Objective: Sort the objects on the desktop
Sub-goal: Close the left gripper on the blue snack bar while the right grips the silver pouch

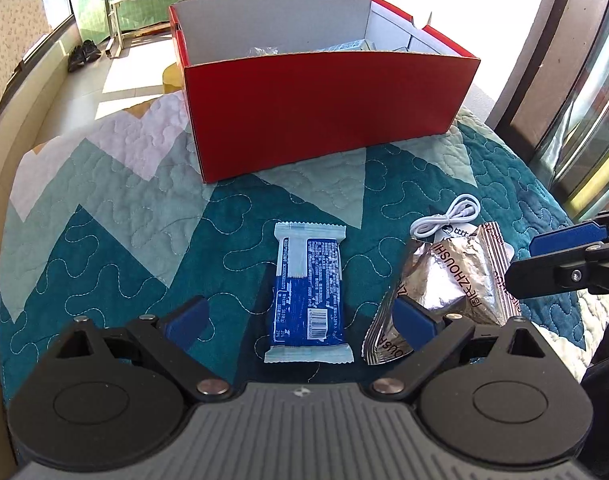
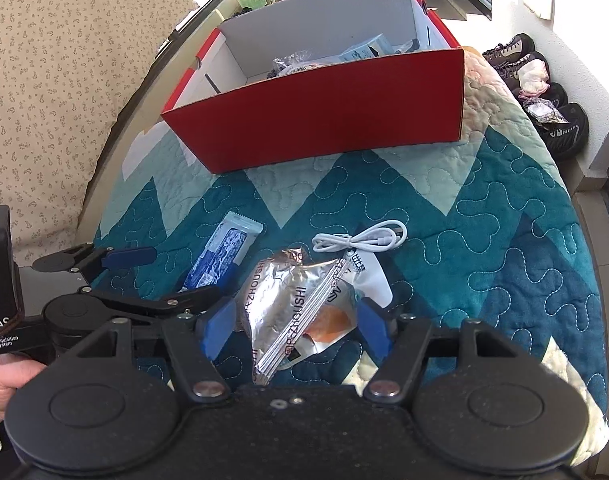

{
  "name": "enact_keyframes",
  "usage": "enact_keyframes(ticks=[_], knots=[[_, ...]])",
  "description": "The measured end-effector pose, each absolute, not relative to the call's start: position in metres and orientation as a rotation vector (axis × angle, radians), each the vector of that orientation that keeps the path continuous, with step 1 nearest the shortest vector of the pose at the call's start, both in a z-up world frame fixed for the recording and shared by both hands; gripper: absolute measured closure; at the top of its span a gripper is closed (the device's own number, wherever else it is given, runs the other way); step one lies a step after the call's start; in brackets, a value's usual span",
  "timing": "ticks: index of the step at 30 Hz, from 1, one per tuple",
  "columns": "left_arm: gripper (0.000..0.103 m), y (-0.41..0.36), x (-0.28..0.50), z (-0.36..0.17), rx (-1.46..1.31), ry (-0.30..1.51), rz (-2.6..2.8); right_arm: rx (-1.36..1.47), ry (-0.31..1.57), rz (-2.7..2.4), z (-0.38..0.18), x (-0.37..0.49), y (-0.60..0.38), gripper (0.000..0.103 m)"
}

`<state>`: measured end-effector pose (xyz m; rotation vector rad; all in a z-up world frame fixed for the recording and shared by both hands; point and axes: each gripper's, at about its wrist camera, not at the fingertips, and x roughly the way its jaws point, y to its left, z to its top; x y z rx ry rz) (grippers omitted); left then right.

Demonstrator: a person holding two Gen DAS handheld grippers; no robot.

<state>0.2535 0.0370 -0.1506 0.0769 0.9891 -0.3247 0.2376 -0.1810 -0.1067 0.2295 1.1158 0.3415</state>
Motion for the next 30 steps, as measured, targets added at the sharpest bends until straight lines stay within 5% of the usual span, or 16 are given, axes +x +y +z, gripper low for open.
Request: enact_keyframes(ticks=[13, 20, 30], knots=[[0.006, 0.037, 0.262, -0.168, 0.059, 0.973, -0.347, 0.357, 1.192, 0.273, -0.131, 0.261, -0.172, 0.036], [0.027, 0.034, 0.262, -0.173, 0.078, 0.969, -0.363, 0.352, 1.22, 0.278, -0.139, 0.262, -0.165, 0.04], [0.044, 0.032, 0.262, -0.174, 0.097, 0.948, -0.362, 0.359, 1.234, 0.281, -0.14, 0.263, -0.163, 0.054]])
